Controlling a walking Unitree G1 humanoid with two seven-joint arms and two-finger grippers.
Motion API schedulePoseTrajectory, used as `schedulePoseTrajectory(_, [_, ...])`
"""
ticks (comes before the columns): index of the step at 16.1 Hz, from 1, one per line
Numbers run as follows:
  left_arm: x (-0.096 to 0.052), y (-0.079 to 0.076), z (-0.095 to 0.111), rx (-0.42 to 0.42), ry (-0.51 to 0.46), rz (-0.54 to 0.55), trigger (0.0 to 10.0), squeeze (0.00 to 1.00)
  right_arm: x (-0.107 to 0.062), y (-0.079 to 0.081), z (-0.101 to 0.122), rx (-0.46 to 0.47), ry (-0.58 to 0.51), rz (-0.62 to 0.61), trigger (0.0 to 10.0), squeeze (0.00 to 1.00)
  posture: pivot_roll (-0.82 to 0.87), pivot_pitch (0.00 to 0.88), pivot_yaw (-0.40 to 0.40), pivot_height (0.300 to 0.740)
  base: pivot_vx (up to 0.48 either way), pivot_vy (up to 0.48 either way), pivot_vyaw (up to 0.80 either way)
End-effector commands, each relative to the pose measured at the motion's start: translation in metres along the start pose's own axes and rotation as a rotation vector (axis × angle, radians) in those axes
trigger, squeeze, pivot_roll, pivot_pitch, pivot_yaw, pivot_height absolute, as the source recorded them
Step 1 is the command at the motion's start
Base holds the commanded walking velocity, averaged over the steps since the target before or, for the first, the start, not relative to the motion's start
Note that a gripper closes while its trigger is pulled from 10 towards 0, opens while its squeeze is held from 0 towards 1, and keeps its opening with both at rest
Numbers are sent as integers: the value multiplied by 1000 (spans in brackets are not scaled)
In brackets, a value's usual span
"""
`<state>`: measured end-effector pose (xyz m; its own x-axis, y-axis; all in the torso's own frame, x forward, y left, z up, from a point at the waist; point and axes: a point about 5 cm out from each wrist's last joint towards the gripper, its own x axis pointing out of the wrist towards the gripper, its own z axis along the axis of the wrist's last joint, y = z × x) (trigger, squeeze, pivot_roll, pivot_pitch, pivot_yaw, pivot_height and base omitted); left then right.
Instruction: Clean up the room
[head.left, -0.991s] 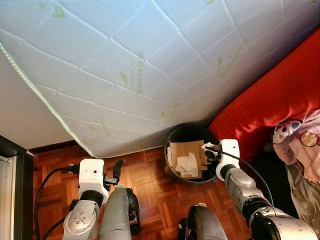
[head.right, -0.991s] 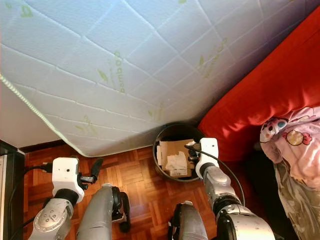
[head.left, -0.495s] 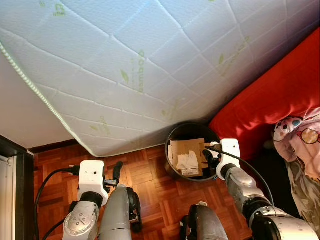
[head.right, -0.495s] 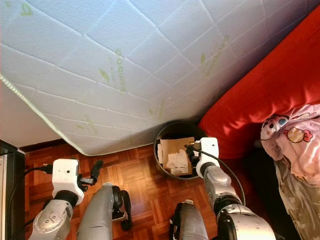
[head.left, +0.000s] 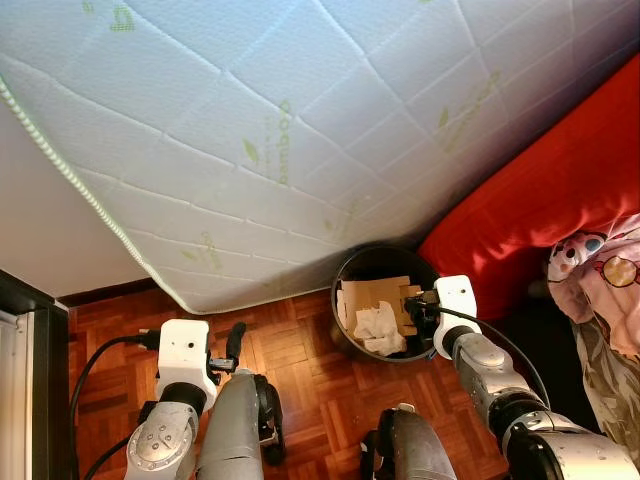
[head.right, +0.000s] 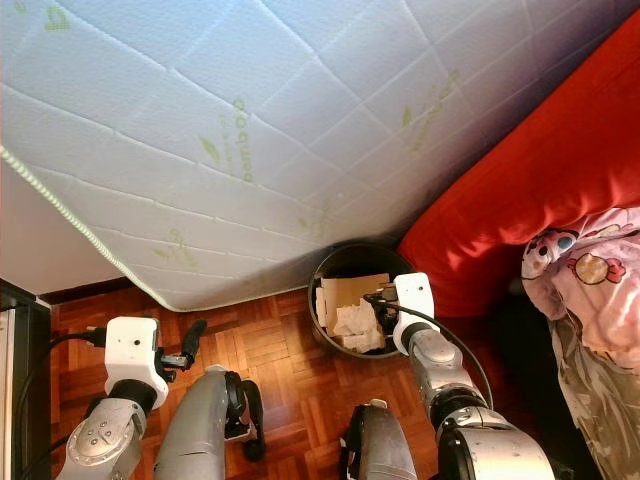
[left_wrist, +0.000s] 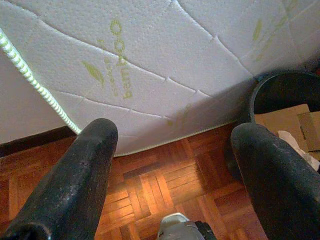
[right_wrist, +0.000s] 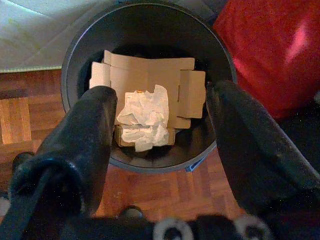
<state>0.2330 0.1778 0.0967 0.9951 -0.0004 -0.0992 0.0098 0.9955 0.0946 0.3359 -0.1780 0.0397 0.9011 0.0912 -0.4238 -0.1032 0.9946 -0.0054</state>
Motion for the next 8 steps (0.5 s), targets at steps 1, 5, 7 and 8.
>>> schedulePoseTrajectory(1, [-2,0,-14,3,57,-8,10000,0,-7,-14,-16,113,20,-48,10000,0,177,351,-106,652,0,0,0])
schedulePoseTrajectory(5, [3,7,-27,1,93,3,10000,0,-24,-32,-49,285,5,-123,10000,0,151,304,-80,672,0,0,0])
schedulePoseTrajectory(7, [10,9,-37,-2,122,-1,10000,0,-48,-42,-92,389,59,-202,10000,0,133,260,-62,702,0,0,0])
schedulePoseTrajectory(8, [14,10,-41,-7,134,0,10000,0,-57,-41,-108,392,97,-212,10000,0,128,241,-57,717,0,0,0])
